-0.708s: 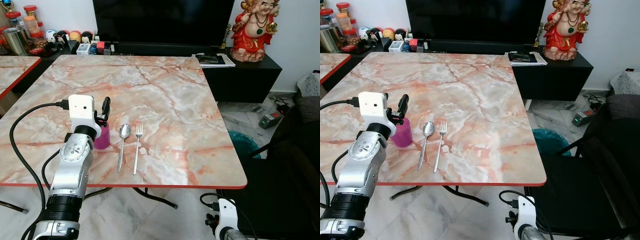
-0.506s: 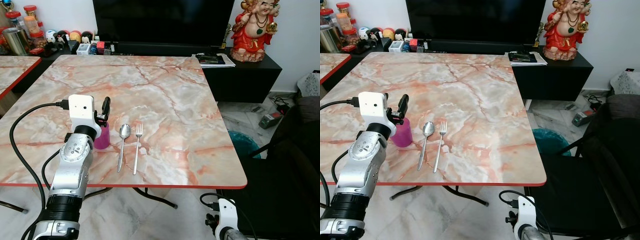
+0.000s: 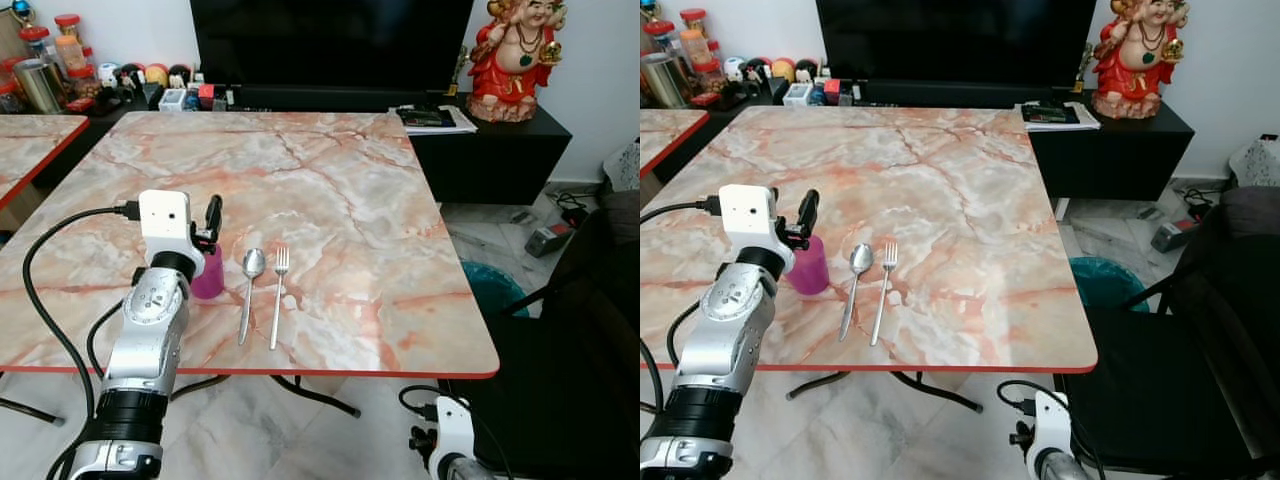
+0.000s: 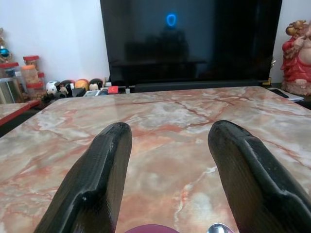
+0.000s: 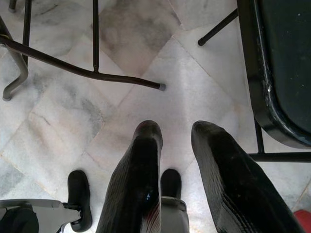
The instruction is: Setting the table
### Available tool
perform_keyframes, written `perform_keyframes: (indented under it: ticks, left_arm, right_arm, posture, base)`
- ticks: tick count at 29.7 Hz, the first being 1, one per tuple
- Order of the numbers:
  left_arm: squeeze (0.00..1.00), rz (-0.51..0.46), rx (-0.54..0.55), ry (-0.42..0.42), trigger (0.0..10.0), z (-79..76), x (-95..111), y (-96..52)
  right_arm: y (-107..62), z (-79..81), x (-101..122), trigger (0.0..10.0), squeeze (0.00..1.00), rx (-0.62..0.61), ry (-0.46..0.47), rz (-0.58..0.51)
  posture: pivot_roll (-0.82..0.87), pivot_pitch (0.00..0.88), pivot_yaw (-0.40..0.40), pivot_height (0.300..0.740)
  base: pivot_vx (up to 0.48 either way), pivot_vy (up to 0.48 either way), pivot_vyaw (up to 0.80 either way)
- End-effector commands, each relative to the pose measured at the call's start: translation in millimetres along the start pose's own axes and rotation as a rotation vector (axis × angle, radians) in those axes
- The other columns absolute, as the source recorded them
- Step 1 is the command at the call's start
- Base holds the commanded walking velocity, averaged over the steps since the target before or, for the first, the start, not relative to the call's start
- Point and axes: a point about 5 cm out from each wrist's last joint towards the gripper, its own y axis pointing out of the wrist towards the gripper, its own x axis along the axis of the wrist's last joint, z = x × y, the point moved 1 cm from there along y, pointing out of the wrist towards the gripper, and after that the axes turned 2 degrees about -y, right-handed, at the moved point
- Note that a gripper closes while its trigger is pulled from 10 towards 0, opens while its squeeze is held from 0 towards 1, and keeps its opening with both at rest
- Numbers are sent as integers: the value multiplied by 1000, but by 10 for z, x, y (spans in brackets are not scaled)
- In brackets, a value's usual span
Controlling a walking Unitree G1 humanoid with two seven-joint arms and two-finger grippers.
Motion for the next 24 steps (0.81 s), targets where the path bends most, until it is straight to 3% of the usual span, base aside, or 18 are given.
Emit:
perform_keyframes:
  ticks: [1, 24]
  left_arm:
    - [0, 13, 3, 4, 10000, 1, -4, 16]
    - [0, 18, -8, -1, 10000, -15, -16, 8]
  right_arm:
    - [1, -10, 22, 10000, 0, -4, 17, -13]
    - [2, -9, 22, 10000, 0, -5, 16, -12]
  posture:
    - [67, 0, -46, 740]
    - [67, 0, -46, 740]
  base:
    - [0, 0, 0]
    - [0, 0, 0]
